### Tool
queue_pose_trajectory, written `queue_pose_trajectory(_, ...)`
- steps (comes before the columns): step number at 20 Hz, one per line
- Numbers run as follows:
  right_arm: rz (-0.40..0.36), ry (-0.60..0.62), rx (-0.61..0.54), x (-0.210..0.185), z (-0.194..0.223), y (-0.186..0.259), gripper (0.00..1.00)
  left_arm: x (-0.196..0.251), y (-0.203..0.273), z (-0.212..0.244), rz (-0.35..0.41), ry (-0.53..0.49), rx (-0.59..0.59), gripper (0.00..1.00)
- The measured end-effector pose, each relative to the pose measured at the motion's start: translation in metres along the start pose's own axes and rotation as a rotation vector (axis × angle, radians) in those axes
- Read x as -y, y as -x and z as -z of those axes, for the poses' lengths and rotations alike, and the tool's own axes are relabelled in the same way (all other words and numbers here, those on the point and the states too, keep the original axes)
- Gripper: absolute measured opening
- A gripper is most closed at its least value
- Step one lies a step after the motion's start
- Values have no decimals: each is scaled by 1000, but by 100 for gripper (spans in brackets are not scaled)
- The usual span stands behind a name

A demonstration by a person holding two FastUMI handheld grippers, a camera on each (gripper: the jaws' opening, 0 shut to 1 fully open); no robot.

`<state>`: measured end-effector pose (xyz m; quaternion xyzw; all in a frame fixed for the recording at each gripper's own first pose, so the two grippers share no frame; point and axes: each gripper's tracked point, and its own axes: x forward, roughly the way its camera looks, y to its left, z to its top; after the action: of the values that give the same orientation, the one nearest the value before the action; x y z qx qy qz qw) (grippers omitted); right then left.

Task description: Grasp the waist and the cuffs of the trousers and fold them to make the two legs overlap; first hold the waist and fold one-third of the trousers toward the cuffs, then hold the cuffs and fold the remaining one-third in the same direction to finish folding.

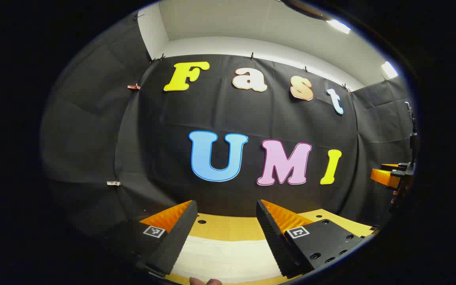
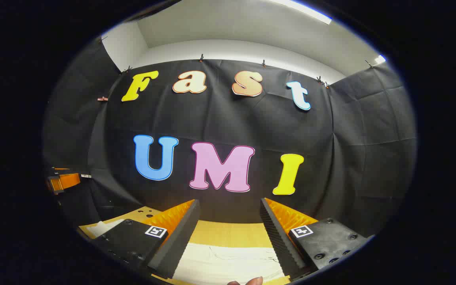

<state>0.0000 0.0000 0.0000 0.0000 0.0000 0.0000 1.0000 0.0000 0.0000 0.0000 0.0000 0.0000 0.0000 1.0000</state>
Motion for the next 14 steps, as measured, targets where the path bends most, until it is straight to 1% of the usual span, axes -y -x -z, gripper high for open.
queue_pose_trajectory(4, 14, 19, -13, 2, 5, -1, 97, 6, 0, 6, 30, -22, -5, 95)
queue_pose_trajectory(10, 3, 22, -46, -3, 17, 1, 97, 2, -4, 16, 37, -31, -21, 95)
queue_pose_trajectory(12, 13, 50, -51, 1, 20, 2, 97, -1, -5, 21, 36, -53, -27, 95)
queue_pose_trajectory(14, 18, 89, -58, 6, 26, 3, 97, -5, -3, 35, 52, -80, -58, 95)
